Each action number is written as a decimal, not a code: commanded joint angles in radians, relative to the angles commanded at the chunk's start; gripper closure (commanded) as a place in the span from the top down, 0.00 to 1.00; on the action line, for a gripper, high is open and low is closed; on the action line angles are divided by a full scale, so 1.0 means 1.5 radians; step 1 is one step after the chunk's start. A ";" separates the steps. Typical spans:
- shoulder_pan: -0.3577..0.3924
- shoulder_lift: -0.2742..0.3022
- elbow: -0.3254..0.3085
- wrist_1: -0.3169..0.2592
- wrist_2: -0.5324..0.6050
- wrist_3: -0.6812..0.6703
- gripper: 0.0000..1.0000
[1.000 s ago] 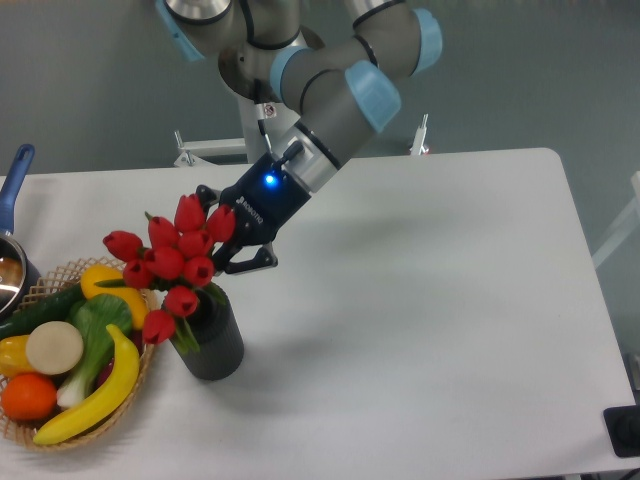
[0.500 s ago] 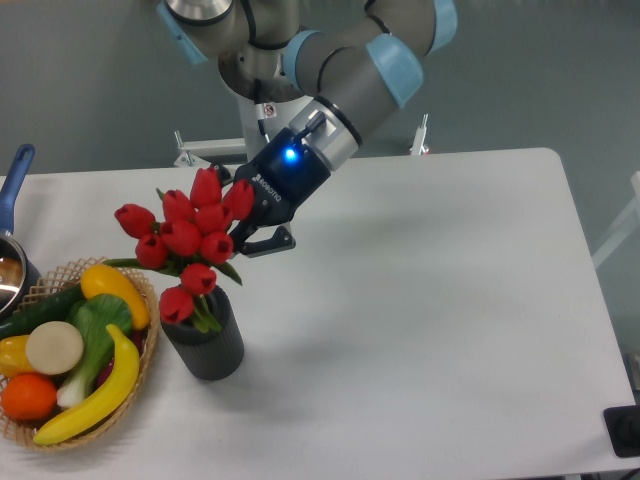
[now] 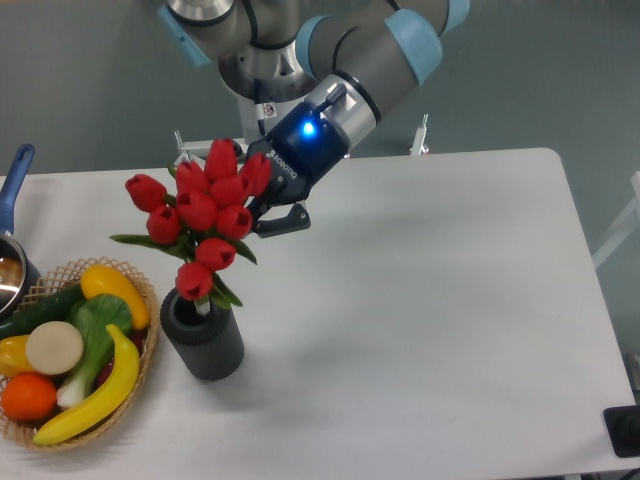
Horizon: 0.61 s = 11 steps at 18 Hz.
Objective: Pick up the flowers from the vase
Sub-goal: 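Lift the gripped tulips straight up out of the black vase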
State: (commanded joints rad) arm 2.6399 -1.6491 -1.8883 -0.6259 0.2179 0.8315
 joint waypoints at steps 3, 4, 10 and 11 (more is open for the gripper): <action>0.014 0.004 0.001 0.000 -0.026 -0.004 0.04; 0.015 0.006 0.000 -0.001 -0.029 -0.004 0.04; 0.037 0.008 0.008 -0.001 -0.034 -0.004 0.03; 0.045 0.007 0.010 -0.001 -0.034 -0.003 0.03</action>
State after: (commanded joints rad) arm 2.7074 -1.6383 -1.8730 -0.6274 0.1672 0.8268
